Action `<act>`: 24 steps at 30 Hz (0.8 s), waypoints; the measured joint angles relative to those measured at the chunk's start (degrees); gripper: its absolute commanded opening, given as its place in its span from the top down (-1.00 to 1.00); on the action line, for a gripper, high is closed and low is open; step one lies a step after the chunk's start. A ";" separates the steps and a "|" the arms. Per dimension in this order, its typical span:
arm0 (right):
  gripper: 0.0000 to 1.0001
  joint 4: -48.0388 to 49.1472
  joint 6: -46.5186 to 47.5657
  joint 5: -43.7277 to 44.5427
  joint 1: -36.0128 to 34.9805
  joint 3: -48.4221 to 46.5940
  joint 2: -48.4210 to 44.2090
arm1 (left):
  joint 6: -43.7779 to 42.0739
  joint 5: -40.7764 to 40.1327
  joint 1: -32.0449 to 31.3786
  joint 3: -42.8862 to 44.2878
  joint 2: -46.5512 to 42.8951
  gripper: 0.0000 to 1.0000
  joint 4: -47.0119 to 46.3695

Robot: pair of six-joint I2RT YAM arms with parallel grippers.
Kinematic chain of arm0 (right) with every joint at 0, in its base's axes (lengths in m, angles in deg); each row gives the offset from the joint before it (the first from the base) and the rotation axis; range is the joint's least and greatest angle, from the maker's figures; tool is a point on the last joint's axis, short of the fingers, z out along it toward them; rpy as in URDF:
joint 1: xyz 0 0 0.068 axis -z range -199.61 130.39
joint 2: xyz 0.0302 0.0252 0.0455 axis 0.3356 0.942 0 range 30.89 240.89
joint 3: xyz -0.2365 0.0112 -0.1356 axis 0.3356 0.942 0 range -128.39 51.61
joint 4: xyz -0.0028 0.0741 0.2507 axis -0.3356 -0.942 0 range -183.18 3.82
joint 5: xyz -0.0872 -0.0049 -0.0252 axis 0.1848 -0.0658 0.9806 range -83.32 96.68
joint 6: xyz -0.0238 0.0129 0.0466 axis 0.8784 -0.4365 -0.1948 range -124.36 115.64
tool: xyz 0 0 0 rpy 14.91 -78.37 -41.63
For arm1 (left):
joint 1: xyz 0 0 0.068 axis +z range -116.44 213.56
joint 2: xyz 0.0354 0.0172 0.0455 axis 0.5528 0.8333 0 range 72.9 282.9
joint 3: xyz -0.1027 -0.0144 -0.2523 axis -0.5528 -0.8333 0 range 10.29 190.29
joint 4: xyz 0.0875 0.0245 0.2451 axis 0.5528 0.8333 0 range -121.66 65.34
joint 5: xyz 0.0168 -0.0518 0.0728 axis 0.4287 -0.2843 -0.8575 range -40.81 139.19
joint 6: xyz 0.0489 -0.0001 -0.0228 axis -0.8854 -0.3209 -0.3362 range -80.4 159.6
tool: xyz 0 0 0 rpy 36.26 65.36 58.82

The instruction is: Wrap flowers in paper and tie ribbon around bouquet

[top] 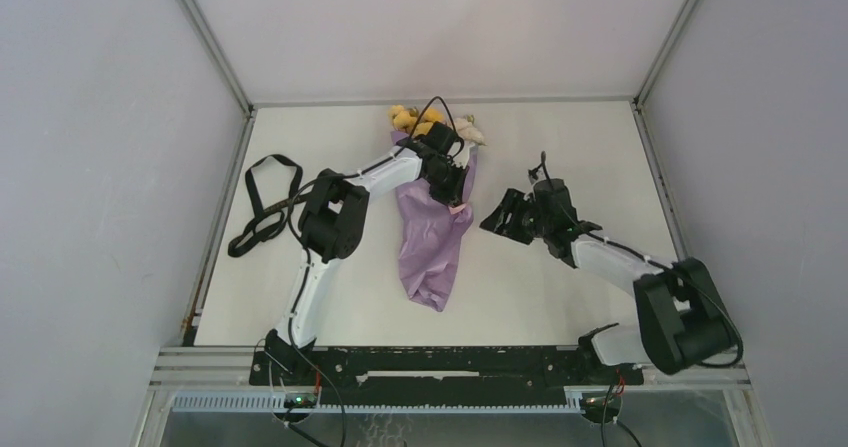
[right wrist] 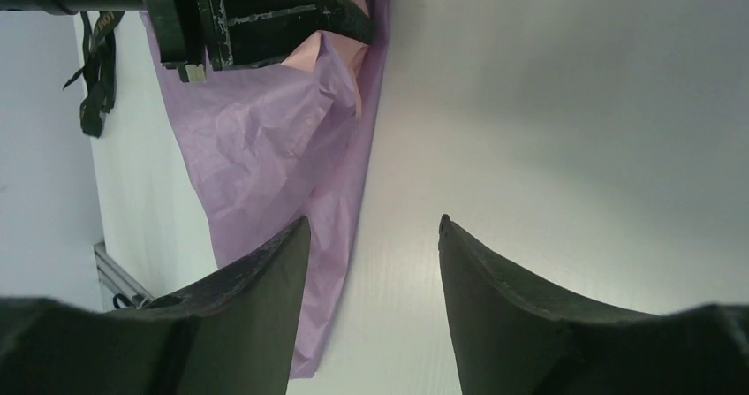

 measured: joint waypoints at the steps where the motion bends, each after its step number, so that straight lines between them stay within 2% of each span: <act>1: -0.31 1.09 0.02 -1.22 0.04 -0.52 2.12 | -0.04 -0.02 0.00 -0.02 -0.02 0.84 -0.02; 9: -0.26 9.53 0.07 -8.61 -0.74 -7.54 16.94 | -0.52 -0.48 -0.17 -0.04 -0.15 0.78 -0.04; 15: 0.07 11.85 0.24 -9.64 -0.79 -10.82 23.21 | -1.33 -0.98 -0.28 -0.04 -0.31 0.63 -0.04; 16: 0.18 12.09 0.31 -9.70 -0.81 -11.04 24.15 | -1.44 -1.07 -0.28 -0.04 -0.35 0.59 -0.04; 18: 0.47 12.00 0.48 -9.94 -0.92 -11.10 25.86 | -1.90 -1.53 -0.28 -0.04 -0.59 0.46 0.04; 20: 0.68 11.65 0.76 -10.05 -1.18 -11.10 27.30 | -2.36 -2.19 -0.28 -0.04 -1.01 0.25 0.15; 24: 0.90 10.88 1.14 -9.84 -1.44 -10.95 28.28 | -3.93 -2.95 -0.26 -0.02 -2.62 -0.19 0.68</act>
